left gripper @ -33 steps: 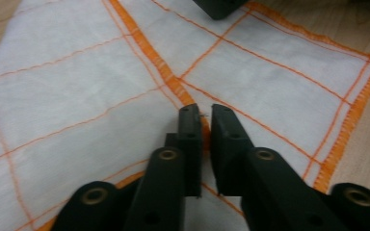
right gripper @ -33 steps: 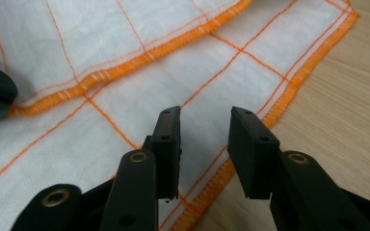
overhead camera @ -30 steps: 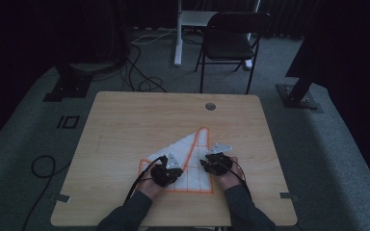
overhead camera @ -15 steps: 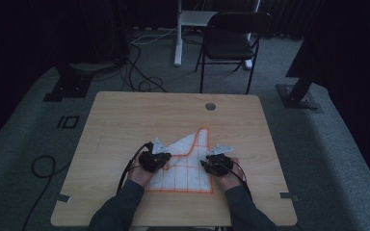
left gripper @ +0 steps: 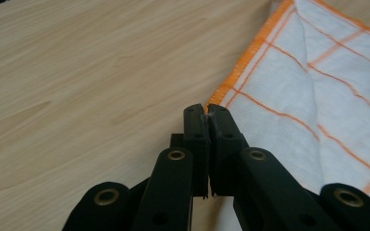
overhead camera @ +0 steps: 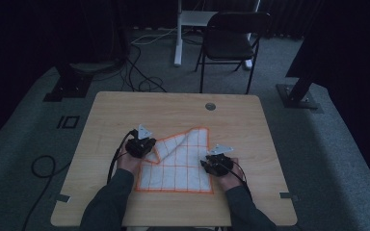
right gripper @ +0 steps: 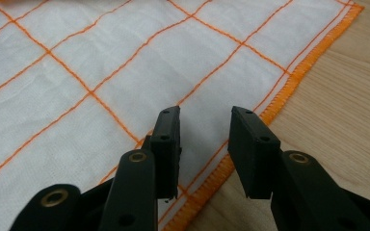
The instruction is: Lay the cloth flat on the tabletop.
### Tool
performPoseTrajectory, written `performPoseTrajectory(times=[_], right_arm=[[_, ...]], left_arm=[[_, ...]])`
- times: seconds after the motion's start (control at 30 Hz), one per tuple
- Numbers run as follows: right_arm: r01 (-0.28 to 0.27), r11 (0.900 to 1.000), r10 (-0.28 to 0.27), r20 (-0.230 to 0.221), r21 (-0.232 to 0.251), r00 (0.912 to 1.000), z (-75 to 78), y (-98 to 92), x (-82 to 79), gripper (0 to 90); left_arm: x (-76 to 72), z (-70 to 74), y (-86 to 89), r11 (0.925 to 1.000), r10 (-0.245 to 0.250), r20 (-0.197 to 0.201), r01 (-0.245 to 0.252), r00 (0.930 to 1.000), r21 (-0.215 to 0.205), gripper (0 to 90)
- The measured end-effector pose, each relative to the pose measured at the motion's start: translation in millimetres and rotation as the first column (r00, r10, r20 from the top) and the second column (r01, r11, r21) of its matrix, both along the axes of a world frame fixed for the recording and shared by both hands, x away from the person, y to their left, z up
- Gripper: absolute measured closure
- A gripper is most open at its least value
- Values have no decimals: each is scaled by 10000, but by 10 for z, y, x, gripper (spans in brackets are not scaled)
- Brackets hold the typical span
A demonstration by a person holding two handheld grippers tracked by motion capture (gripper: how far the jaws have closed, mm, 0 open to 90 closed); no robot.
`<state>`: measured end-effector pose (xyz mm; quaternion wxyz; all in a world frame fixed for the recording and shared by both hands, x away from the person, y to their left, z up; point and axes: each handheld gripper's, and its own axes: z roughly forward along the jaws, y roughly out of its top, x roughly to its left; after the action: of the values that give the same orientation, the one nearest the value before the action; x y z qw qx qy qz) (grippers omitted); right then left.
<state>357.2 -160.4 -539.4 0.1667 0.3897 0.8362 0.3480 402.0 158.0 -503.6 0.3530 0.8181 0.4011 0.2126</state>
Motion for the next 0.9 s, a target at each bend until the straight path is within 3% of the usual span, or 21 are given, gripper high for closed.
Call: performPoseTrajectory(times=[0.17,0.43,0.53,0.77,0.9], right_arm=[[-24,10000,24,-12,-14,10000,2,1,6,647],[-35,10000,35,-14,2,10000,1,2,8,647],[-34,10000,34,-6,-5,10000,1,2,8,647],[-42,10000,42,-2,0,10000,0,2,6,645],[-30,10000,30,-9,-1,10000,1,5,3,643]], left_arm=[[147,-1,113,9988,479,-182,-481,9987,-97,884],[268,13,193,9922,1247,110,-1248,9921,25,876],[285,44,210,9874,1579,202,-1577,9872,-136,771],[170,113,201,9923,1150,280,-1135,9930,-504,732],[50,65,137,9960,671,216,-657,9975,-606,732]])
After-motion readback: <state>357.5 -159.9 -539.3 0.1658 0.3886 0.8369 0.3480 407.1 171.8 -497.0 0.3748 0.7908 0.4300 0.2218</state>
